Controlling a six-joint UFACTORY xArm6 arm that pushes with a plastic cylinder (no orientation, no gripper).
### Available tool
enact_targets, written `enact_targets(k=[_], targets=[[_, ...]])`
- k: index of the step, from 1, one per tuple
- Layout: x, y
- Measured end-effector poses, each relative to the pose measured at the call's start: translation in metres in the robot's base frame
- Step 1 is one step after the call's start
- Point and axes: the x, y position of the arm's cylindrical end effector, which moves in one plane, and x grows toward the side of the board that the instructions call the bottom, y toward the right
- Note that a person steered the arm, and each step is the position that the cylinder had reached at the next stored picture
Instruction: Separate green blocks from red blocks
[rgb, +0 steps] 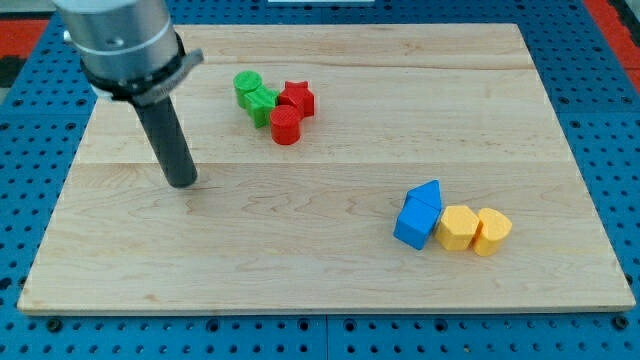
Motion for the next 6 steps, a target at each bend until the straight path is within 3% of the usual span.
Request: enact_targets(k=[2, 5, 6], targets=[[-0.042, 0.074], [-0.087, 0.123], [-0.119, 0.110]])
